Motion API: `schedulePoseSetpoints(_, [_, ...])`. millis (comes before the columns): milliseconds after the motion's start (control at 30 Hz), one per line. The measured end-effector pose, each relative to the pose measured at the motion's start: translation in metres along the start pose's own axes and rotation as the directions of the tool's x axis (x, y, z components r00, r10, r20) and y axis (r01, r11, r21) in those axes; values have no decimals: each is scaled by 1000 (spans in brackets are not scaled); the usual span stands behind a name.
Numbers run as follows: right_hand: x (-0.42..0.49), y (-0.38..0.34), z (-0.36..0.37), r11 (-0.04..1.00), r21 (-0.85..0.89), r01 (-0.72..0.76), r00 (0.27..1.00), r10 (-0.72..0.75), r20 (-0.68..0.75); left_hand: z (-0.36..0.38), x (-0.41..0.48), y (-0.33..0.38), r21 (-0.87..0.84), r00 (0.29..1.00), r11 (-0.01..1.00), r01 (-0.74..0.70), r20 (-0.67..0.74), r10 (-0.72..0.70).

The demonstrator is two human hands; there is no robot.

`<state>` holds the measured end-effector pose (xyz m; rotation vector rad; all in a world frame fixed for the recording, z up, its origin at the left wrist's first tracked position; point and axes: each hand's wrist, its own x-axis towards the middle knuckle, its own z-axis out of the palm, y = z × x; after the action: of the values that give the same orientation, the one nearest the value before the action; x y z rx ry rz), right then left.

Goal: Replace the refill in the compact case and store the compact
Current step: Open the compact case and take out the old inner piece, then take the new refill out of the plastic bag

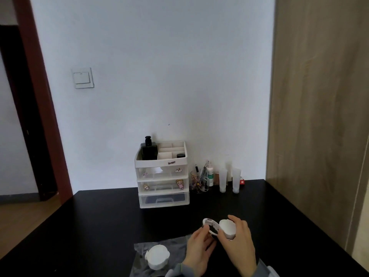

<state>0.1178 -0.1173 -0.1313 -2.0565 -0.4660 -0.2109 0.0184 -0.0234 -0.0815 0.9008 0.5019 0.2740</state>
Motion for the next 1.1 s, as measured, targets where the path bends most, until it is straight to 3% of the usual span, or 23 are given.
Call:
schedulePoseSetpoints(233, [2, 5, -1, 999, -19, -33, 999, 33, 26, -10, -17, 1, 98, 997, 993, -71, 45, 67])
schedulePoseSetpoints(400, [-4, -3, -11, 998, 4, -55, 998, 55, 36, -13, -23, 25, 154, 994, 984, -86, -57, 96])
schedulePoseSetpoints(467, [-9, -2, -20, 998, -52, -40, 997, 44, 70, -30, -22, 39, 322, 978, 931, -170, -61, 200])
schedulePoseSetpoints(533, [-18, -2, -31, 993, -118, 2, 993, 12, 117, -54, -21, 48, 600, 948, 757, -257, 4, 319])
schedulePoseSetpoints(600, [-24, -1, -43, 982, -177, 63, 989, -38, 142, -77, -23, 56, 820, 903, 470, -326, 122, 412])
schedulePoseSetpoints(700, [-32, -4, -55, 951, -283, 124, 975, -64, 211, -104, -29, 57, 950, 895, 94, -298, 243, 375])
schedulePoseSetpoints(767, [-36, -4, -57, 938, -310, 157, 969, -85, 234, -115, -30, 55, 967, 907, -60, -247, 253, 338])
schedulePoseSetpoints(967, [-41, -1, -52, 931, -324, 170, 962, -85, 261, -122, -31, 46, 964, 922, -234, -128, 202, 329])
schedulePoseSetpoints(1100, [-41, 5, -48, 931, -332, 150, 962, -61, 265, -126, -30, 44, 957, 916, -258, -135, 220, 337])
